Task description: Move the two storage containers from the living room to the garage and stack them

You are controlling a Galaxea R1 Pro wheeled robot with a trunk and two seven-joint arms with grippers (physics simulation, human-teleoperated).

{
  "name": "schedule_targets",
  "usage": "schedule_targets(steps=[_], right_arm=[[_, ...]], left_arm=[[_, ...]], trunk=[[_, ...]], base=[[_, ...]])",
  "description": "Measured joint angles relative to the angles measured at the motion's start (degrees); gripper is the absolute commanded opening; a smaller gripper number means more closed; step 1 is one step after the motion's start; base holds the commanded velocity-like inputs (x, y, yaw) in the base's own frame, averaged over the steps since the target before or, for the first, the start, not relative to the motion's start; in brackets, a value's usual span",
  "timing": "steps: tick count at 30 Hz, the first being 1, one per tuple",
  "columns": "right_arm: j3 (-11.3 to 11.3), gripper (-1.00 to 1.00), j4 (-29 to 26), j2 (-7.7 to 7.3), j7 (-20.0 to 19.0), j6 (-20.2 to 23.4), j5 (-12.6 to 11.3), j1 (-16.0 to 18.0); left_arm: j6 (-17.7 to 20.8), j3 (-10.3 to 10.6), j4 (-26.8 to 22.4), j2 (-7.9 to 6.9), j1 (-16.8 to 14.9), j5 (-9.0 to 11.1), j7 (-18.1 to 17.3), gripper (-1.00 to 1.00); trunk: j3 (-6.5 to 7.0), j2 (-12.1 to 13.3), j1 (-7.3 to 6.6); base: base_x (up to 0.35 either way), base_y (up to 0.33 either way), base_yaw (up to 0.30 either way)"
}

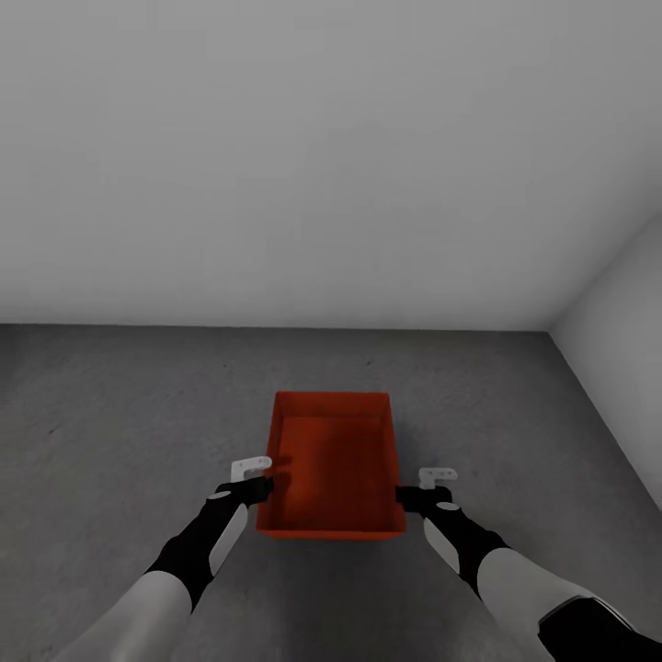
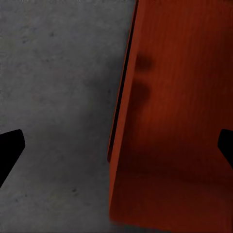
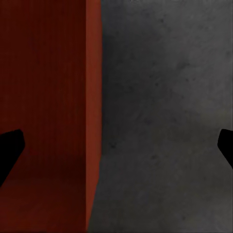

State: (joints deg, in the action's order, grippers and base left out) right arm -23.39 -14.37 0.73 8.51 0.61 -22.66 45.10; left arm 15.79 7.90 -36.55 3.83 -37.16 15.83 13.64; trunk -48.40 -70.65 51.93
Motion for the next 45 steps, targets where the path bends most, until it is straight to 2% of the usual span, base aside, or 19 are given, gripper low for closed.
schedule_targets(steps=[45], right_arm=[[0.1,1.0,-0.1,0.0,0.0,0.1,0.0,0.0]], left_arm=[[0.0,0.0,0.0,0.0,0.0,0.0,0.1,1.0]], trunk=[[8.08,18.1,-9.89]], base=[[0.0,0.0,0.0]])
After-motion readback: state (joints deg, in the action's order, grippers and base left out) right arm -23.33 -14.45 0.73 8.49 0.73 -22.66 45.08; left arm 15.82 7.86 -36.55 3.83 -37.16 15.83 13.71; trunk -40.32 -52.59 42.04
